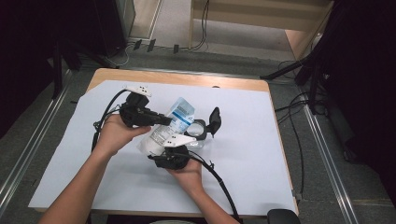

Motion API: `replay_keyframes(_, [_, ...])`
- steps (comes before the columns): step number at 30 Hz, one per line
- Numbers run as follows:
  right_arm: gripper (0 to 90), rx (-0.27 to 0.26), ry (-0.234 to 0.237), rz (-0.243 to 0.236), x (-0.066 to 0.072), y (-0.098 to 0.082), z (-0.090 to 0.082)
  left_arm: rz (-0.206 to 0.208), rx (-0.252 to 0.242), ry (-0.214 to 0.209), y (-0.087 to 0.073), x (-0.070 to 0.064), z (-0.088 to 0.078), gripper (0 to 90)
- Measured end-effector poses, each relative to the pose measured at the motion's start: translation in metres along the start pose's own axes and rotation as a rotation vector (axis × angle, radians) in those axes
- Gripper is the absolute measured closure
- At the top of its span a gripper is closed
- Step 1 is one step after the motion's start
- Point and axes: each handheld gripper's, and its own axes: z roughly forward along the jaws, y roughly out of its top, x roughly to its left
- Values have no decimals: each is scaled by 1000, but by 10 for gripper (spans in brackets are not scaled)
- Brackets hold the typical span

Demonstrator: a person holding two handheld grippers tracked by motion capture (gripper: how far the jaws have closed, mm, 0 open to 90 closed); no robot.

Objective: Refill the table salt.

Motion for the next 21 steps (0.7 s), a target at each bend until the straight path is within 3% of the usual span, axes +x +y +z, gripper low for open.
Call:
replay_keyframes(5, [502, 13, -8, -8, 0, -1, 1, -1, 4, 16, 1, -1, 8, 876])
replay_keyframes(15, [574, -21, 2, 65, -1, -1, 0, -11, -3, -14, 5, -1, 15, 863])
replay_keyframes(21, [582, -26, 6, 102, -4, 1, -1, -7, 12, -8, 10, 2, 20, 863])
